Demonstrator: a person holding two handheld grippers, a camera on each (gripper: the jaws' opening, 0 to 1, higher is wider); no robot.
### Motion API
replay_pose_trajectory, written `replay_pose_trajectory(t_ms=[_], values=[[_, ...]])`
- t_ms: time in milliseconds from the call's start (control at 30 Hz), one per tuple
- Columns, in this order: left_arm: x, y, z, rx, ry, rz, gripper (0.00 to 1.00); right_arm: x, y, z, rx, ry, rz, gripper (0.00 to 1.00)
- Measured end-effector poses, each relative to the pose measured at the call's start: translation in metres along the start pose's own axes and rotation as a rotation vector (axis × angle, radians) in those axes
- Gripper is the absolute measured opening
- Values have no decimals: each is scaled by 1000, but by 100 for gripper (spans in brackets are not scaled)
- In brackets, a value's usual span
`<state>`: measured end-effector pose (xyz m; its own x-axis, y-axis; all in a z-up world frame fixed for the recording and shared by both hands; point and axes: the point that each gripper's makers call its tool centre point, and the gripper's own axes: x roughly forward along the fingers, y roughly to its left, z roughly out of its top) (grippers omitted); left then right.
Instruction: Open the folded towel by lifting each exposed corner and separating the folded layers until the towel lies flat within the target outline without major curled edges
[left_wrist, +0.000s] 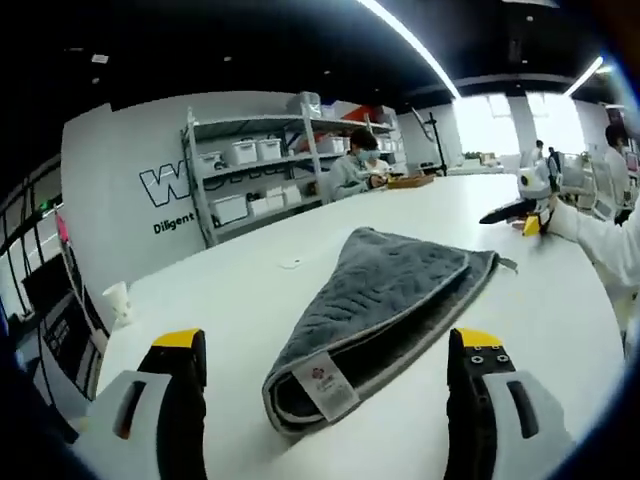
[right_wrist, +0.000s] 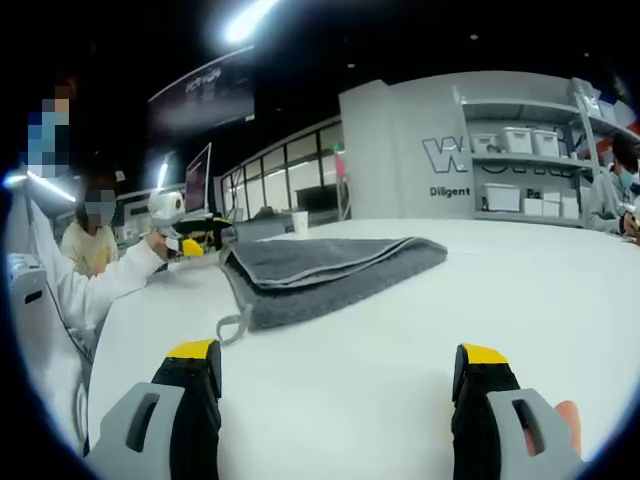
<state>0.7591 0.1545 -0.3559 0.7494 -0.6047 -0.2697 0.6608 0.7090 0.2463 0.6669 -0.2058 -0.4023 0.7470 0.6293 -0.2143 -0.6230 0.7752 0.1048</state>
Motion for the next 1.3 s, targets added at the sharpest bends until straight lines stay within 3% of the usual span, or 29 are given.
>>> replay_pose_trajectory(t_ms=[167, 233, 467, 633, 733, 867, 1067, 1300], values=[[5, 0, 3, 82, -10, 68, 100, 0, -3, 0, 1, 2, -1, 96], [4, 4, 8, 143, -24, 129, 100, 0, -3, 1, 2, 0, 1, 96], [0, 7, 21, 298, -58, 253, 100, -1, -2, 1, -2, 0, -1, 96], [1, 7, 29, 582, -21, 412, 100, 0, -1, 1, -2, 2, -1, 96], [8, -7, 35, 708, -45, 415, 100, 0, 0, 1, -4, 2, 2, 96], [18, -17, 32, 803, -17, 421, 99, 0, 2, 0, -4, 3, 4, 96], [21, -25, 44, 973, -31, 498, 95, 1, 1, 1, -4, 1, 8, 96], [36, -45, 42, 1116, -29, 470, 91, 1, 3, 0, -6, 6, 12, 96]])
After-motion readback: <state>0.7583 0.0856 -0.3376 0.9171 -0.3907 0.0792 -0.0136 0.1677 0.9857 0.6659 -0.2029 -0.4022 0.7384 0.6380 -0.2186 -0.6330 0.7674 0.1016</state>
